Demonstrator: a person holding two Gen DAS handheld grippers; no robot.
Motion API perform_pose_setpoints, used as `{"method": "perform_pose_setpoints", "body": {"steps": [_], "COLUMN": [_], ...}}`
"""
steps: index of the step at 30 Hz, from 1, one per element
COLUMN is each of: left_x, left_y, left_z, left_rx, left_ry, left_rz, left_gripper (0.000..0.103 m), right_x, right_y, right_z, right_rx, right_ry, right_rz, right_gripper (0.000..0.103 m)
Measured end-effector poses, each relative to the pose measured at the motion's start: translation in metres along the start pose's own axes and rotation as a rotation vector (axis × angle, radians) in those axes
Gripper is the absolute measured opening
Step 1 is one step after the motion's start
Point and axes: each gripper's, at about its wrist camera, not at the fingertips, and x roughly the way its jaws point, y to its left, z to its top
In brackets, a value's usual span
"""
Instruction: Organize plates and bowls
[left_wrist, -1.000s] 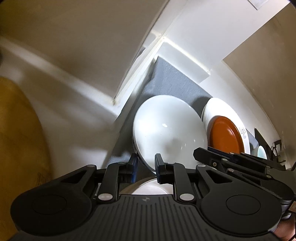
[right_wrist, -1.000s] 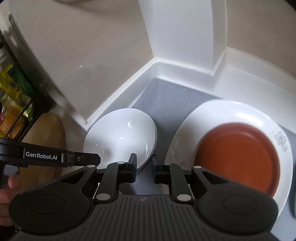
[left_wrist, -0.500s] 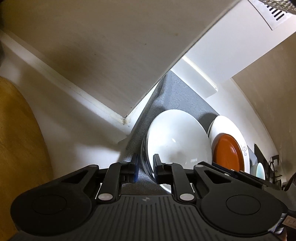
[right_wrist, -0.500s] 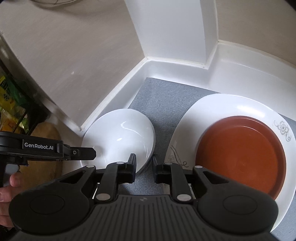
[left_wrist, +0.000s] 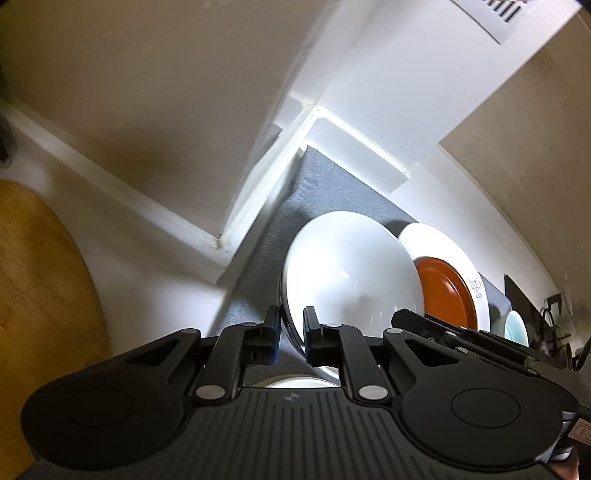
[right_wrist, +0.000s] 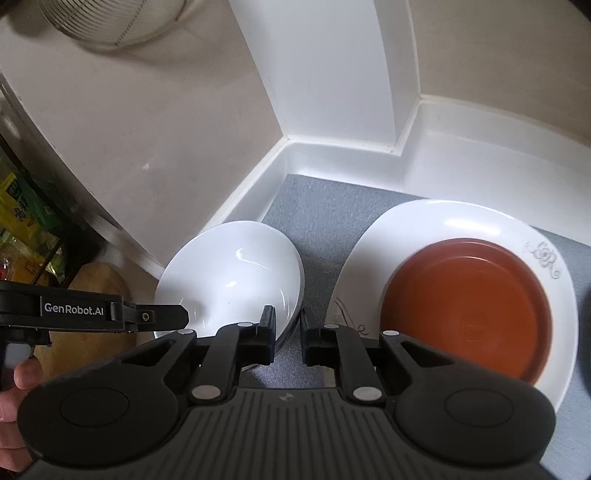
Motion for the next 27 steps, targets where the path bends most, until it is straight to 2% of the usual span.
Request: {"method": "perform_pose_setpoints", "body": {"steps": [6, 11, 16, 23, 27], "left_x": [-0.013, -0.016, -0.011, -0.009, 0.004], "left_y": [-0.017, -0.050, -0.098, -0.183, -0.226], "left_z": [-0.003, -0.006, -0.007, -0.015, -0.017], "left_rx": [0.021, 0.051, 0.121, 0.255, 0.227], "left_ry": [0.024, 0.058, 0.113, 0.148, 0.241], "left_rz": [0.001, 0.005, 0.004, -0.063, -0.118], "left_gripper": [0.013, 0.013, 0.014, 0.014, 0.014], "right_x": [-0.023, -0.050, -0.088, -0.155, -0.186], "right_y": [-0.012, -0.032, -0.060, -0.117, -0.155], "right_z": [-0.002, -0.007, -0.013, -0.027, -0.038], "right_rx": [0.030, 0.101, 0.169, 0.257, 0.303], "right_ry": [-0.024, -0.051, -0.115, -0.249, -0.299], "right_rz": [0.004, -0.003, -0.034, -0.107, -0.170], "right_gripper": [0.014, 0.014, 0.014, 0.014, 0.014]}}
